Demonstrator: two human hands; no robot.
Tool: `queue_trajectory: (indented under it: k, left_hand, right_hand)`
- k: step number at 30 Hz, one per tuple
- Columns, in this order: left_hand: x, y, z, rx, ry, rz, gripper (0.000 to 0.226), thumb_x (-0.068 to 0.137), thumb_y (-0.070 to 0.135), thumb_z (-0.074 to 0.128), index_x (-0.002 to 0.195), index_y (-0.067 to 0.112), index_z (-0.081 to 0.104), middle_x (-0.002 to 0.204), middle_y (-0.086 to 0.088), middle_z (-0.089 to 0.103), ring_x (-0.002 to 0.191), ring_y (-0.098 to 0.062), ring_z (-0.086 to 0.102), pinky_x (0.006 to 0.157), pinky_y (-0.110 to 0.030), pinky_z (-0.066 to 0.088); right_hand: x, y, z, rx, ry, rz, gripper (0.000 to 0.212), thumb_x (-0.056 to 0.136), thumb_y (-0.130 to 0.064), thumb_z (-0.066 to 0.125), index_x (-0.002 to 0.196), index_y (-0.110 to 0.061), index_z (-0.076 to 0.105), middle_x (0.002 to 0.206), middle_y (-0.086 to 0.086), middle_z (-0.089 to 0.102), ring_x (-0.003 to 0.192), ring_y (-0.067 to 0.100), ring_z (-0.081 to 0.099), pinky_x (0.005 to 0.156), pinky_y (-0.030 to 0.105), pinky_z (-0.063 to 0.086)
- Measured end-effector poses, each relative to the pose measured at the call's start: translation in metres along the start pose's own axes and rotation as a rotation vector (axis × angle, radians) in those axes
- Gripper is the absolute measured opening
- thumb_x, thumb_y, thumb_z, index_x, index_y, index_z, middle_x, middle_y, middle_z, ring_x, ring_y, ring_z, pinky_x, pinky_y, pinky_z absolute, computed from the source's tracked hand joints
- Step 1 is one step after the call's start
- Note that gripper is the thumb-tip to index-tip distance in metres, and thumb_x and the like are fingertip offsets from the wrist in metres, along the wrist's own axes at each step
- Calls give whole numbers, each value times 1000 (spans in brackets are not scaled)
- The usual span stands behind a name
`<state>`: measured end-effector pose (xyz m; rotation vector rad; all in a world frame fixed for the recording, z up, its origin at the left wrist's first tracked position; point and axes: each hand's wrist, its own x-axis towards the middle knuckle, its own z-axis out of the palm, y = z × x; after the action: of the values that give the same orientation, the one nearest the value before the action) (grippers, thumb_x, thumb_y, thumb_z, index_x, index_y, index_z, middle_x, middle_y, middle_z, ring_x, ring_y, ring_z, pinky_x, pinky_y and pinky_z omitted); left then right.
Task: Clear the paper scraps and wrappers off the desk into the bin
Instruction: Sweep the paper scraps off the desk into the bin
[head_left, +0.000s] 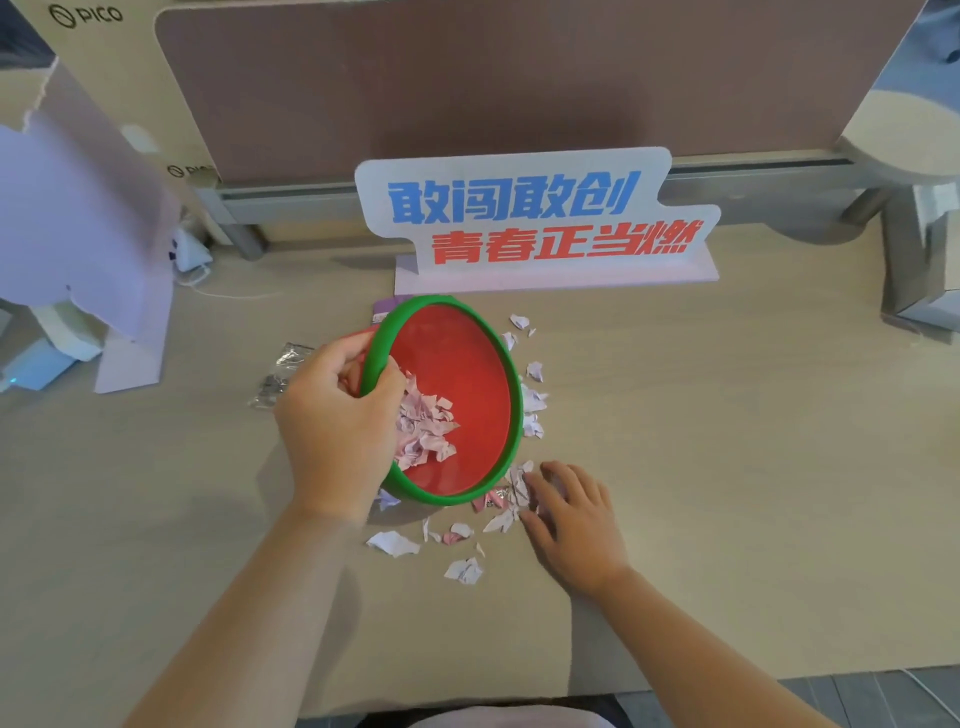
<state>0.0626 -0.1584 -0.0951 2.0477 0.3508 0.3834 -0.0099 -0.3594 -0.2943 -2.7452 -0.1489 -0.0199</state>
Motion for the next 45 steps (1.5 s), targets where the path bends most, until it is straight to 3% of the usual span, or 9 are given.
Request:
queue_trajectory:
  k: [10, 15, 18, 24, 29, 34, 38, 42, 45]
  left_hand:
    - [0, 0, -5, 4, 20, 9, 25, 77, 15, 67, 90, 36, 66, 75, -5, 68, 72, -25, 62, 69, -38, 55]
    - [0, 3, -10, 3, 46, 5, 31, 77, 14, 68, 83, 44, 62, 75, -7, 69, 72, -25, 63, 70, -39, 56]
    - [1, 6, -14, -7, 45, 1, 32, 77, 13, 69, 83, 44, 62, 74, -6, 69, 72, -25, 64, 70, -41, 56]
    - [-4, 6, -20, -53, 44, -51, 24, 78, 14, 68, 85, 37, 67, 73, 9, 68, 73, -14, 62, 63, -14, 49]
    - [-8, 7, -27, -108, 54, -86, 28, 78, 10, 68, 80, 38, 64, 72, 4, 68, 71, -14, 60, 60, -12, 44]
    - [-11, 7, -39, -151, 95, -134, 22, 79, 11, 68, 91, 29, 70, 72, 14, 66, 63, 6, 60, 58, -5, 44]
    - [-11, 2, -45, -147, 114, -157, 26, 79, 13, 68, 85, 38, 67, 73, 10, 68, 70, -7, 63, 61, -13, 47]
    - [-14, -4, -47, -92, 108, -141, 22, 79, 15, 67, 95, 29, 71, 78, 10, 69, 76, -10, 64, 63, -16, 46]
    - [-15, -6, -49, -60, 95, -99, 24, 79, 14, 68, 98, 28, 72, 78, 11, 69, 75, -10, 63, 63, -14, 48]
  right_hand:
    - [51, 3, 3, -48, 66, 26, 27, 91, -32, 42, 76, -15, 55, 64, 2, 59, 52, 28, 55, 45, 30, 36]
    - [75, -10, -19, 181, -64, 383, 23, 94, -29, 40, 83, -10, 48, 74, 8, 60, 69, 36, 57, 56, 32, 35]
    - [83, -29, -68, 485, 98, 498, 28, 95, -31, 39, 74, -12, 42, 57, 1, 45, 59, 29, 44, 51, 34, 31]
    - [88, -118, -148, 734, 224, 181, 29, 94, -35, 46, 72, -17, 53, 58, 3, 55, 55, 18, 50, 55, 33, 42]
    - [101, -154, -121, 341, -128, -66, 33, 94, -32, 45, 66, -16, 46, 67, 8, 58, 64, 25, 53, 51, 34, 33]
    - [97, -157, -103, 315, -121, -137, 31, 92, -30, 47, 77, -7, 59, 72, 9, 50, 81, 32, 53, 69, 40, 41]
    - [91, -156, -113, 387, -113, -181, 28, 93, -31, 46, 90, -11, 66, 89, 5, 64, 94, 24, 54, 86, 36, 43]
    - [80, -124, -123, 629, 206, 47, 14, 88, -18, 55, 92, -17, 68, 87, -14, 62, 82, -3, 53, 76, 6, 38]
    - [70, -60, -111, 569, 196, 339, 12, 85, -11, 59, 92, -16, 67, 93, 2, 64, 73, 2, 55, 68, 13, 39]
